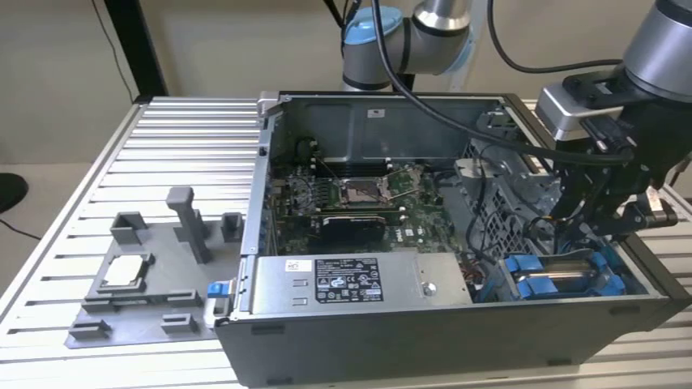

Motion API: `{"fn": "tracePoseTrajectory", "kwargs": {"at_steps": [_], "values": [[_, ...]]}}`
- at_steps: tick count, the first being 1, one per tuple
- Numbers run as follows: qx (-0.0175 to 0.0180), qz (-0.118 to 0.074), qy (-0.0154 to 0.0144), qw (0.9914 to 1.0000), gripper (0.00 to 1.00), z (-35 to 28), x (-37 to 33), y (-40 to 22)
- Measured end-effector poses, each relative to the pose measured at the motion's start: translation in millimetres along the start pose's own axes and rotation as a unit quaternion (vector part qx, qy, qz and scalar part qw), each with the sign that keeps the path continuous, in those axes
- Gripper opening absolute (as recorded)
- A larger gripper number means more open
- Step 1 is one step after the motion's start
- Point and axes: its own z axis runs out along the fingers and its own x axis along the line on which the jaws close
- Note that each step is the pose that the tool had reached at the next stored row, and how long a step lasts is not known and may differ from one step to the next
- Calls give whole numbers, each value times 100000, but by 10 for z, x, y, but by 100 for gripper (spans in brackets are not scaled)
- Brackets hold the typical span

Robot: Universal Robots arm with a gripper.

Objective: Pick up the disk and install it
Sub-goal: 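Insert the first disk wire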

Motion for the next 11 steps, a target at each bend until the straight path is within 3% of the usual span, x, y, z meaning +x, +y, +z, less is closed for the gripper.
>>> {"fn": "tracePoseTrajectory", "kwargs": {"at_steps": [11], "values": [[73,-63,-7,100000,100,8,0,1]]}}
